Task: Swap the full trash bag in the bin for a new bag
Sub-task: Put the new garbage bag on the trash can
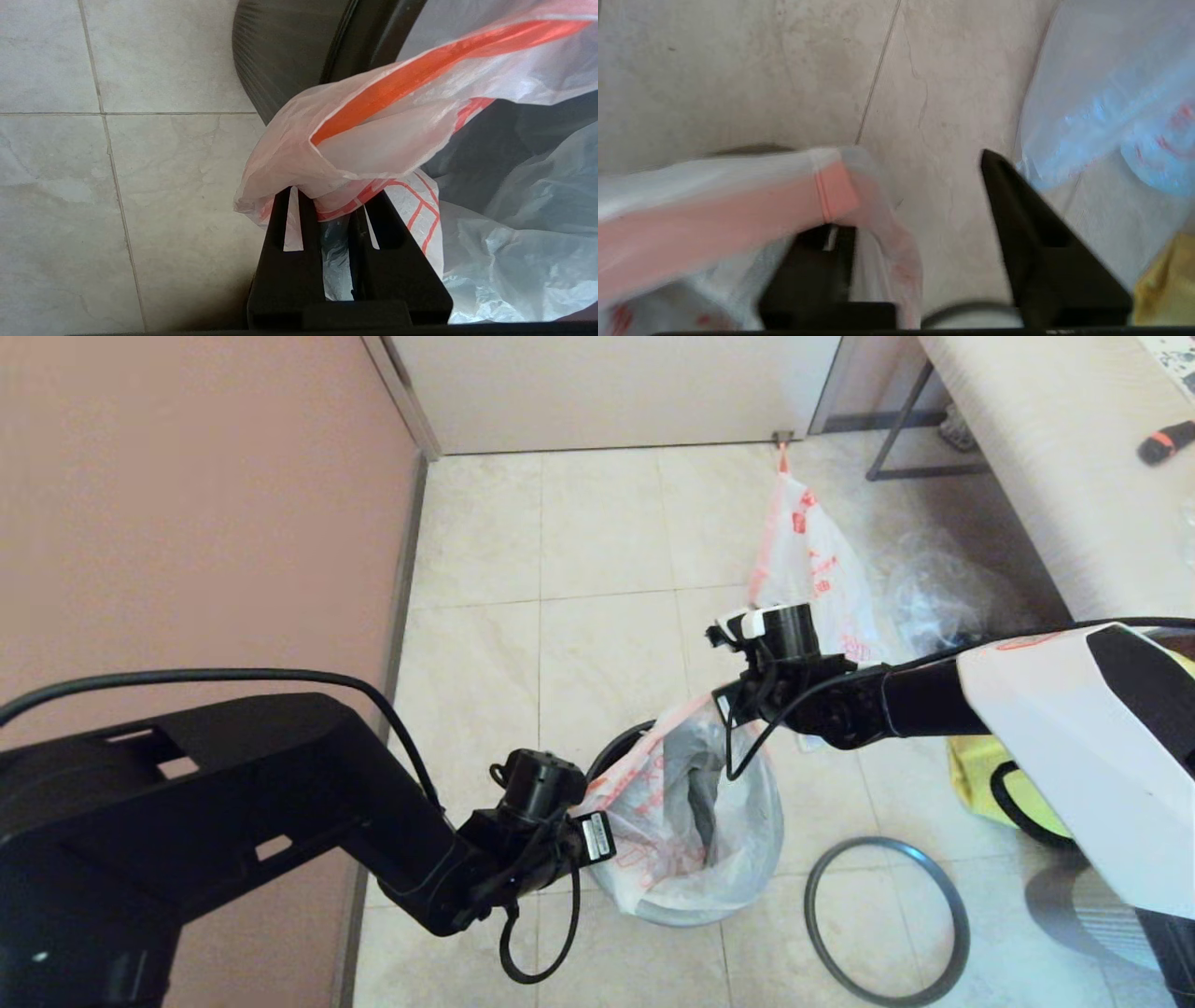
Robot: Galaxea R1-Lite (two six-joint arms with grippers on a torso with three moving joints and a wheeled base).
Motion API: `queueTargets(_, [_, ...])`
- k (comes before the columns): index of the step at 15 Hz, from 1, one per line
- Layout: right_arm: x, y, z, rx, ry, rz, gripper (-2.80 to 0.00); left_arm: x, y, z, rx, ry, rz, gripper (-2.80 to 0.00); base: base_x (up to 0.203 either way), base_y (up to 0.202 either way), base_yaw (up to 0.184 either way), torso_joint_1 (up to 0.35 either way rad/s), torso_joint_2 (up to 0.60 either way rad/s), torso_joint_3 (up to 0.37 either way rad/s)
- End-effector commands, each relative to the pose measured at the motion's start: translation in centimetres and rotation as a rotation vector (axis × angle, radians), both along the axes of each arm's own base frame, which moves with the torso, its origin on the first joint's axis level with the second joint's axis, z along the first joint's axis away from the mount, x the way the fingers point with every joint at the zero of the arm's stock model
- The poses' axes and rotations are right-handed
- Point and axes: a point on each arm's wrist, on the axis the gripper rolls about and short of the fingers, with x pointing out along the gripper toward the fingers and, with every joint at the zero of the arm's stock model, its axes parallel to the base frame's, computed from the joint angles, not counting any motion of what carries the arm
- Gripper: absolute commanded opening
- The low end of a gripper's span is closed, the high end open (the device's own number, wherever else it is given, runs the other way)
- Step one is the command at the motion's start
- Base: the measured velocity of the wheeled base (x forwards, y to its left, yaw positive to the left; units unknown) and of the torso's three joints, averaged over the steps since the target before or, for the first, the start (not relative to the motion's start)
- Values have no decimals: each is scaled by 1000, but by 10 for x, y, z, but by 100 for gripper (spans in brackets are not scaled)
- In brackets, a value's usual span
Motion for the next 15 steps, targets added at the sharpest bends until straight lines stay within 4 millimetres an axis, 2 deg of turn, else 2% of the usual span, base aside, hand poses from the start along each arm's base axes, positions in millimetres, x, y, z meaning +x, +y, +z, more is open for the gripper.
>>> queueTargets(1, [-21,-6,18,-2,10,6,0,0,0,1,-8,-7,3,-280,0,0,0,0,0,0])
queueTargets(3, [-39,-18,16,-27,84,0,0,0,-1,1,-8,-7,1,-280,0,0,0,0,0,0])
queueTargets(4, [-36,-26,16,-6,70,-1,0,-1,-2,1,-7,-5,-2,-280,0,0,0,0,0,0])
queueTargets(6, [-35,-29,24,34,20,21,0,0,-1,1,-6,-5,0,-280,0,0,0,0,0,0])
queueTargets(10, [-62,-35,27,43,58,57,0,-1,-2,0,-6,-4,-2,-280,0,0,0,0,0,0])
queueTargets(11, [-69,-32,23,44,79,67,-280,-1,-2,0,-4,-3,-3,-280,0,0,0,0,0,0])
queueTargets(13, [-81,-18,10,33,129,124,-280,0,-2,1,-6,-6,-2,-280,0,0,0,0,0,0])
queueTargets(15, [-83,-1,-3,15,156,173,-280,0,-2,1,-7,-7,-3,-280,0,0,0,0,0,0])
